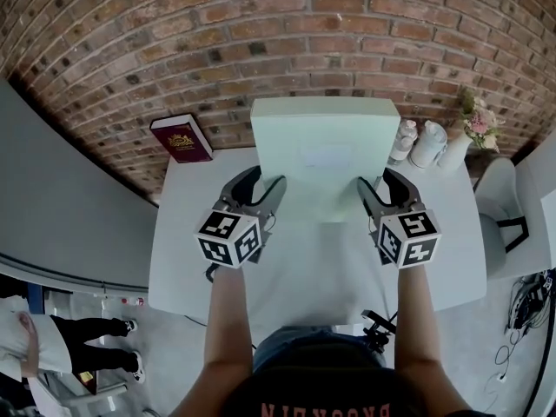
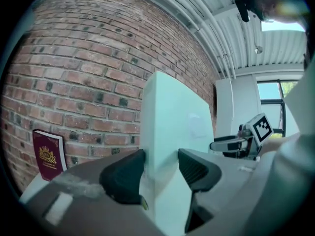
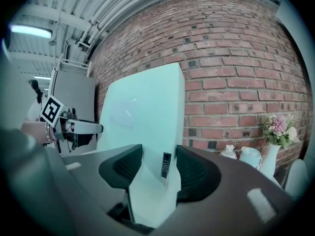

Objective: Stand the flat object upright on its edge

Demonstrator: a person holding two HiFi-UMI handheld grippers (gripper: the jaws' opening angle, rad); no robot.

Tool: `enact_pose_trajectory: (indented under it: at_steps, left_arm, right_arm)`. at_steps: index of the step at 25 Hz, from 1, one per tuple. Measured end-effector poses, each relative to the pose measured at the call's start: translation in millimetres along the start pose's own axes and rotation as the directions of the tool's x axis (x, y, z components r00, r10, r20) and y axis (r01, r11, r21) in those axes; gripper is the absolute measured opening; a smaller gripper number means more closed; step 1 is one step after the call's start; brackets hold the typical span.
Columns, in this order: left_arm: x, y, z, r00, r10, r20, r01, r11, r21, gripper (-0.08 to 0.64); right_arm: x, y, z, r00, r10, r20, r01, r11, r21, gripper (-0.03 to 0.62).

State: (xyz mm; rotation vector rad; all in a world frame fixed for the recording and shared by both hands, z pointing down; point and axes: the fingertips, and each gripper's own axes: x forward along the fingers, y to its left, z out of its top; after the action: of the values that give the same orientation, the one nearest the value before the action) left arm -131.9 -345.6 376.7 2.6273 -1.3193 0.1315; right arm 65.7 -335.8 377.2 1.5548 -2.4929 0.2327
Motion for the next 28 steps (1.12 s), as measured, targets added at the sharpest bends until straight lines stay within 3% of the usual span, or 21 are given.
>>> enact_pose_trajectory:
  at_steps: [12,19,28]
  left_arm:
    - [27,16,-31,0.997,0.031,-0.077,-0.027,0.998,0.054,0.225]
    - [39,25,-49,0.995,0.046,-0.087,-0.042,0.998,0.053,0.225]
    - [56,39,-74,0.986,0.081,-0.146,-0.066,0.992,0.104,0.225]
  right_arm:
    - [25,-10,-26,0.993,-0.098,-0.067,0.091,0.991,-0.097,0.209]
    - [41,-15,-46,0.988,-0.117,-0.096,0.109,0.99,-0.089,0.209]
    - [66,-22,-76,0.978,-0.139,-0.153,0.127,0.988,-0.088,0.206]
